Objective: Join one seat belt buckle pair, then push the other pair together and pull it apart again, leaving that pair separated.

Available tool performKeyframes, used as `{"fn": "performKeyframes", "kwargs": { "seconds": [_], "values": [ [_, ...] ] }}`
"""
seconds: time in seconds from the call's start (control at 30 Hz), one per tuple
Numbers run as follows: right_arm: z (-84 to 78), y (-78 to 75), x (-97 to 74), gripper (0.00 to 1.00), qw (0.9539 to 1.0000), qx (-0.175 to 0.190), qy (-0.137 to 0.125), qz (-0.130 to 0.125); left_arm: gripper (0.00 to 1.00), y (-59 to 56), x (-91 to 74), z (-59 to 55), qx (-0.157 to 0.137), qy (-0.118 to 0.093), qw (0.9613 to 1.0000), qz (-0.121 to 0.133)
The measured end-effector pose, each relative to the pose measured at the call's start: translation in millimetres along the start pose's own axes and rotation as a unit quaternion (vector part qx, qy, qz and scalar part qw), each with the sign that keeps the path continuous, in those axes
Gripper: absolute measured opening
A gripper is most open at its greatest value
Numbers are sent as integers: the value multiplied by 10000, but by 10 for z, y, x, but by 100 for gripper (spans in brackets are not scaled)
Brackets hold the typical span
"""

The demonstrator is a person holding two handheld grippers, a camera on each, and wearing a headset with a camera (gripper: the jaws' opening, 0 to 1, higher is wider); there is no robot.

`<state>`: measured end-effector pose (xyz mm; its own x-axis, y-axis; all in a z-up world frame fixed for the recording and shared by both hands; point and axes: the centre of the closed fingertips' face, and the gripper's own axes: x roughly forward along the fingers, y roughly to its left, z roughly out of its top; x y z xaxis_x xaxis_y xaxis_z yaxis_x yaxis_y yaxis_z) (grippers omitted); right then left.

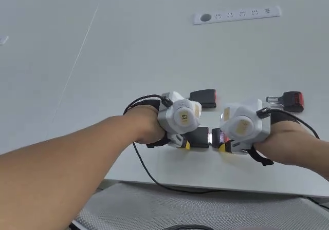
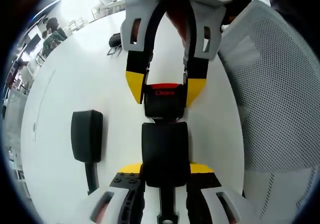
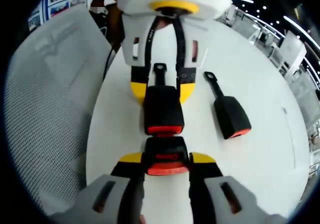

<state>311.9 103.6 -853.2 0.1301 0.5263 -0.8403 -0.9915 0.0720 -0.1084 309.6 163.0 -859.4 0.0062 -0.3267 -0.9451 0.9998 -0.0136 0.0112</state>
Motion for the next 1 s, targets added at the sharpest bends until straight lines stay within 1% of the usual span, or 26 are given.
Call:
{"fn": "performKeyframes", "kwargs": {
  "seconds": [0.27, 0.33, 0.47, 0.67, 1.0],
  "values": [
    [-7, 7, -15, 32, 10000, -1, -18, -46, 32, -7, 5, 2, 9, -23, 10000, -8],
    [-12, 5, -18, 32, 10000, -5, -36, -54, 32, -7, 3, 0, -78, -23, 10000, 0],
    [-44, 13, -40, 32, 9999, -27, -113, -53, 32, -8, -1, -2, -93, 1, 10000, 14],
    [-47, 25, -45, 33, 9998, -12, -206, -29, 32, -5, -10, -7, -139, -138, 9998, -5],
    [-57, 33, -42, 33, 9998, -7, -202, 14, 32, -3, -13, 6, -118, -156, 9998, 39]
  ]
}}
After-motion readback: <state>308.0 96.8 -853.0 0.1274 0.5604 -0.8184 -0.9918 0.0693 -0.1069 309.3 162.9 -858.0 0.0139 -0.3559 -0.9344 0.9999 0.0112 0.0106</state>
